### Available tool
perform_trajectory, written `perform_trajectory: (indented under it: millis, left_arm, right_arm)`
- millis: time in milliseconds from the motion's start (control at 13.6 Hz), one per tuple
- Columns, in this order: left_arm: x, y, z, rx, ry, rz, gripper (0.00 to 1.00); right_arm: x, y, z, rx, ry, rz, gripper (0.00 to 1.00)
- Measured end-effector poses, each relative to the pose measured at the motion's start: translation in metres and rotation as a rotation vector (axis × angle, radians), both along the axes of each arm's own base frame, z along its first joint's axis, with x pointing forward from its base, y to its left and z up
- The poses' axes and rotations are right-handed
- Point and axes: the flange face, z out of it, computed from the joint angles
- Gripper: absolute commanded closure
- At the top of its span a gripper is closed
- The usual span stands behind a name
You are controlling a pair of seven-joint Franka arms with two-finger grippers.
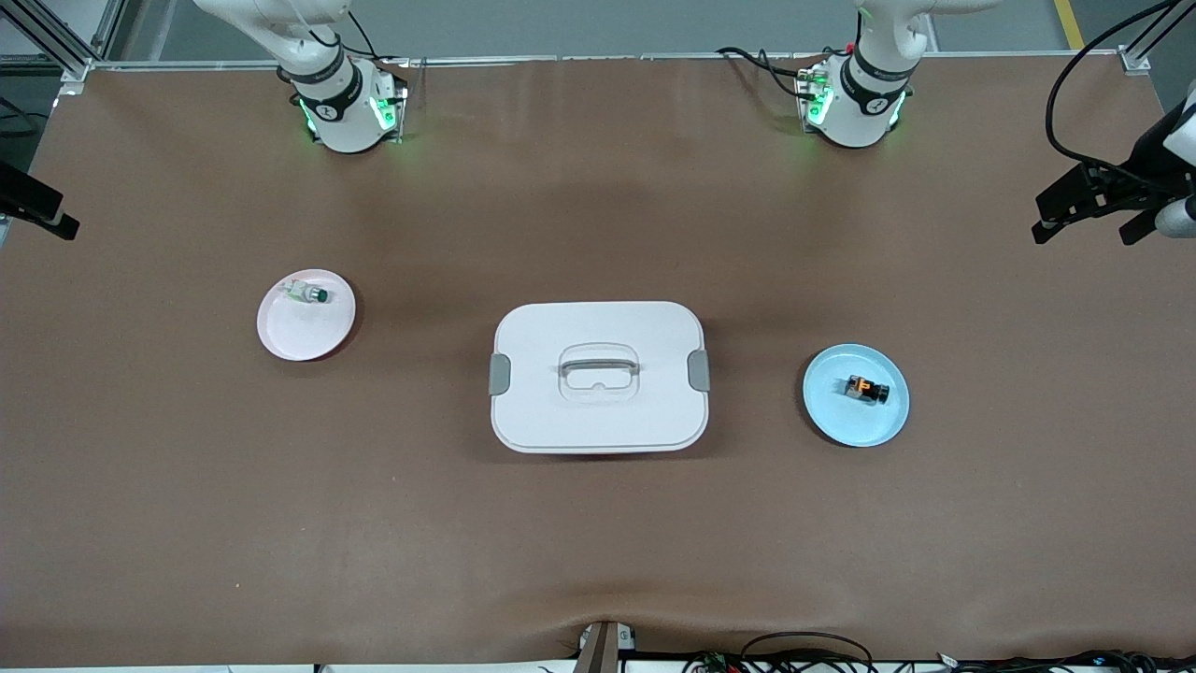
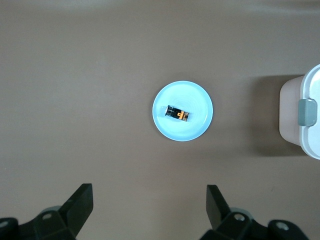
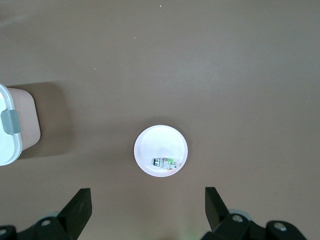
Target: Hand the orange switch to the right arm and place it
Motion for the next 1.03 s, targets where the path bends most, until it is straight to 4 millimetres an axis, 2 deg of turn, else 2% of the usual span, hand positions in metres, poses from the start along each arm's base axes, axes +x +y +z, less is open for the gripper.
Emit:
perform_trajectory:
  millis: [589, 737, 1032]
  left_arm:
    - [0.002, 0.002, -0.006, -0.009, 0.017, 0.005, 0.00]
    - [0.008, 0.008, -0.024, -0.032, 0.058, 0.022, 0.00]
    - [0.024, 0.010, -0.073, -0.038, 0.145, 0.026, 0.00]
  right_arm:
    - [0.001, 0.000, 0.000, 0.003, -0.006, -0.001, 0.00]
    - [0.001, 0.000, 0.001, 0.003, -0.006, -0.001, 0.00]
    - [0.002, 0.000, 0.002, 0.002, -0.018, -0.002, 0.00]
